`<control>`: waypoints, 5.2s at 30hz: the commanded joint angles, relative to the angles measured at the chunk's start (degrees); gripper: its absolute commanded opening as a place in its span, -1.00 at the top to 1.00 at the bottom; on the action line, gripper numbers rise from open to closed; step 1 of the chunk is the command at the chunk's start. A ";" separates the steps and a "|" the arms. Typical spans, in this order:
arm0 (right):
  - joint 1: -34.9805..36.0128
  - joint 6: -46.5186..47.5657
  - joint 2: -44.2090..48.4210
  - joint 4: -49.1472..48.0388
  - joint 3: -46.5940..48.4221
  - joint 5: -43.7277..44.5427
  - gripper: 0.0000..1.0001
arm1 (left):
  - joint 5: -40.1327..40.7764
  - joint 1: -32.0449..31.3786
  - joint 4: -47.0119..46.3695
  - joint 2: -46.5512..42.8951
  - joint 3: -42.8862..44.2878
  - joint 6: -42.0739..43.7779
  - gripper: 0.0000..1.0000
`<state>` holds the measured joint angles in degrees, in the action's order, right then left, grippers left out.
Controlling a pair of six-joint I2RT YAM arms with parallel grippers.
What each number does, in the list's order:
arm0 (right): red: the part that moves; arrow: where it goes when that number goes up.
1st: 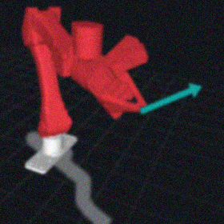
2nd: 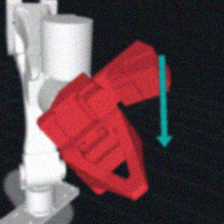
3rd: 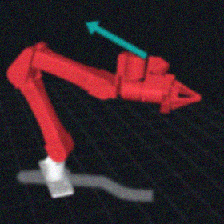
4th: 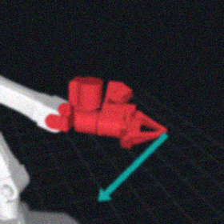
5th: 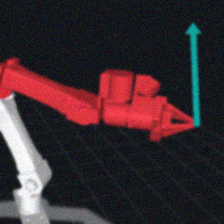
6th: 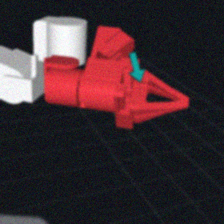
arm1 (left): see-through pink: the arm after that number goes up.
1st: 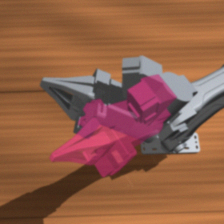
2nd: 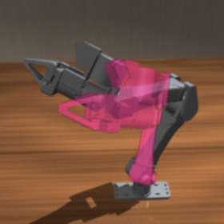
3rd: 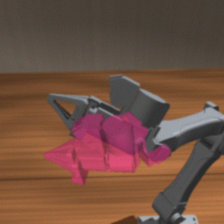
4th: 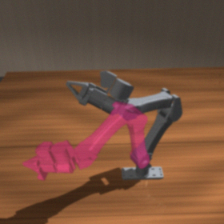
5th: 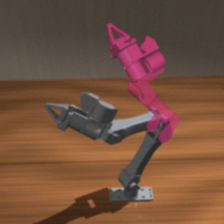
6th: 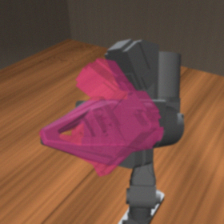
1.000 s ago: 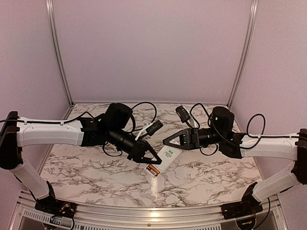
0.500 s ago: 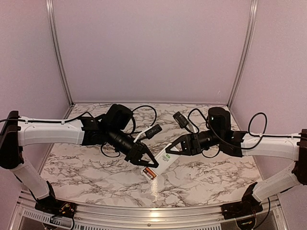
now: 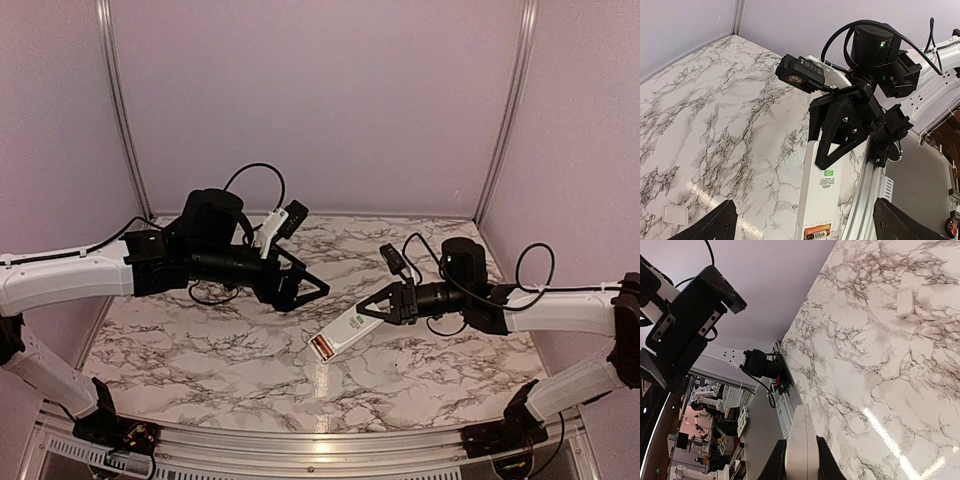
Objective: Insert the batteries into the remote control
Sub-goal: Pass from the right arm to the left, then place the remote control without the battery cover at the center of the board, then pick up the battery cover from the center of the board.
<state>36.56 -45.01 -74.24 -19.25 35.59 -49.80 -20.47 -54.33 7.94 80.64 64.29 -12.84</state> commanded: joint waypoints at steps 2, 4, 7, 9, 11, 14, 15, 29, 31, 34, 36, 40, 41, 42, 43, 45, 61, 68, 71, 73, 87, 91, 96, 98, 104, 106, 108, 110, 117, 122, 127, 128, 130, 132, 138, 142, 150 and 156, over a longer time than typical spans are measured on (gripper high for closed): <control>-0.52 -6.96 0.46 -5.51 -1.66 5.01 1.00 | 12.51 -5.01 7.87 5.53 6.53 7.61 -0.97; -0.52 -7.81 0.60 -5.88 -2.01 5.88 1.00 | 13.56 -7.15 11.27 8.84 10.12 10.09 -0.97; -0.60 -8.84 0.52 -6.17 -2.19 6.28 1.00 | 14.84 -9.50 14.60 12.74 13.41 13.44 -0.96; -0.58 -9.73 0.54 -7.18 -2.72 6.18 1.00 | 15.73 -10.43 15.22 14.15 14.52 15.22 -0.94; -0.53 -10.98 0.68 -8.50 -3.38 6.15 1.00 | 16.66 -11.11 15.96 16.24 15.77 16.44 -0.90; -0.53 -11.28 0.67 -8.66 -3.43 6.08 1.00 | 19.88 -12.49 18.36 19.21 18.41 18.80 -0.84; -0.59 -11.35 0.74 -8.66 -3.55 6.05 1.00 | 20.01 -12.81 19.04 19.98 19.28 19.50 -0.82; -0.57 -11.57 0.09 -9.40 -4.32 5.76 1.00 | 25.07 -14.14 22.36 26.28 25.69 22.47 -0.24; -0.50 -11.52 -0.09 -9.74 -4.38 5.69 1.00 | 25.13 -14.14 22.84 26.97 26.07 22.95 -0.25; -0.55 -11.43 -0.20 -9.76 -4.39 5.64 1.00 | 25.38 -14.14 23.74 27.88 26.76 23.26 -0.25; -0.60 -11.33 -0.08 -9.51 -4.53 5.69 1.00 | 25.43 -14.14 24.09 28.40 27.12 23.28 -0.25; -0.61 -11.30 -0.16 -9.47 -4.57 5.90 1.00 | 26.11 -14.14 25.08 29.46 28.60 22.59 -0.47; -0.61 -11.32 -0.19 -9.49 -4.57 5.93 1.00 | 26.16 -14.14 25.12 29.57 28.76 22.50 -0.49; -0.61 -11.24 -0.16 -9.35 -4.50 5.94 1.00 | 26.08 -14.14 25.16 29.64 28.85 22.39 -0.49; -0.61 -11.13 -0.19 -9.25 -4.47 5.94 1.00 | 25.94 -14.14 25.30 29.66 29.01 22.34 -0.50; -0.61 -11.02 -0.09 -9.17 -4.49 5.94 1.00 | 25.56 -14.14 25.43 29.68 29.20 22.38 -0.46; -7.13 -6.23 6.27 -0.48 -7.28 5.26 -0.16 | 18.31 -10.91 30.32 30.66 28.06 31.52 0.19; -13.71 -1.84 12.05 7.05 -8.31 4.80 -0.22 | 14.01 -9.45 33.71 35.38 28.19 34.16 0.24; -14.56 -1.01 13.07 8.50 -8.11 4.89 -0.23 | 13.35 -9.23 33.39 37.50 28.44 34.46 0.23; -14.67 -1.07 13.13 8.35 -8.13 4.84 -0.23 | 13.80 -9.22 33.24 38.91 29.25 35.05 0.23; -14.75 -0.56 13.34 8.98 -7.38 4.81 -0.26 | 11.99 -9.22 33.70 44.16 30.74 38.34 -0.04; -14.75 -0.45 13.15 9.19 -6.93 5.02 -0.26 | 11.36 -9.22 35.03 45.46 31.79 39.23 -0.16; -14.75 0.05 12.63 9.82 -6.04 4.71 -0.26 | 10.12 -9.16 35.64 46.72 32.47 39.84 -0.22; -14.75 0.32 12.73 10.21 -5.77 4.78 -0.26 | 9.73 -9.13 36.00 47.01 32.70 40.03 -0.27; -14.76 0.67 12.53 10.76 -5.28 4.80 -0.27 | 9.14 -9.13 36.79 47.14 33.20 40.18 -0.50; -14.73 0.92 12.31 10.68 -5.14 4.65 -0.27 | 9.13 -9.13 36.96 46.63 33.18 40.06 -0.53; -14.75 1.35 12.08 10.79 -4.89 4.54 -0.27 | 8.93 -9.11 37.06 45.13 33.03 39.68 -0.55; -14.76 1.69 11.75 10.48 -4.75 4.50 -0.27 | 8.47 -8.93 36.80 42.77 32.72 39.04 -0.56; -14.71 4.64 10.47 10.03 -3.51 4.09 -0.28 | 5.20 0.98 25.95 29.35 25.22 28.63 -0.55; -14.73 11.42 10.13 15.26 0.85 6.24 -0.28 | 8.64 9.46 16.18 22.78 16.56 17.93 -0.48; -14.71 18.00 10.35 22.21 5.45 11.35 -0.28 | 14.68 14.20 19.82 25.74 19.08 5.51 -0.24; -14.75 18.81 10.40 23.18 6.22 12.54 -0.28 | 15.45 14.20 19.96 26.23 19.34 4.15 -0.22; -14.74 19.97 10.58 24.55 7.25 14.50 -0.29 | 16.37 14.09 18.25 25.73 18.23 0.53 -0.22; -14.76 20.79 10.72 25.16 7.93 16.11 -0.30 | 17.55 13.91 17.26 25.85 17.52 -3.44 -0.23; -14.84 21.52 10.78 25.75 8.31 18.81 -0.32 | 23.64 11.90 19.82 30.28 20.43 -12.41 -0.23; -14.85 21.30 10.83 25.94 8.08 19.78 -0.31 | 26.66 10.14 22.53 34.20 23.56 -18.24 -0.17; -14.85 21.07 11.96 25.29 6.75 19.57 -0.32 | 33.19 8.21 27.08 39.47 28.57 -23.57 -0.01; -14.90 21.56 12.86 25.46 6.29 19.98 -0.31 | 34.89 7.88 29.74 41.73 30.75 -24.45 0.11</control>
<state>22.24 -24.32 -62.74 5.21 41.85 -30.89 11.35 -46.30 34.15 120.57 92.97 -35.51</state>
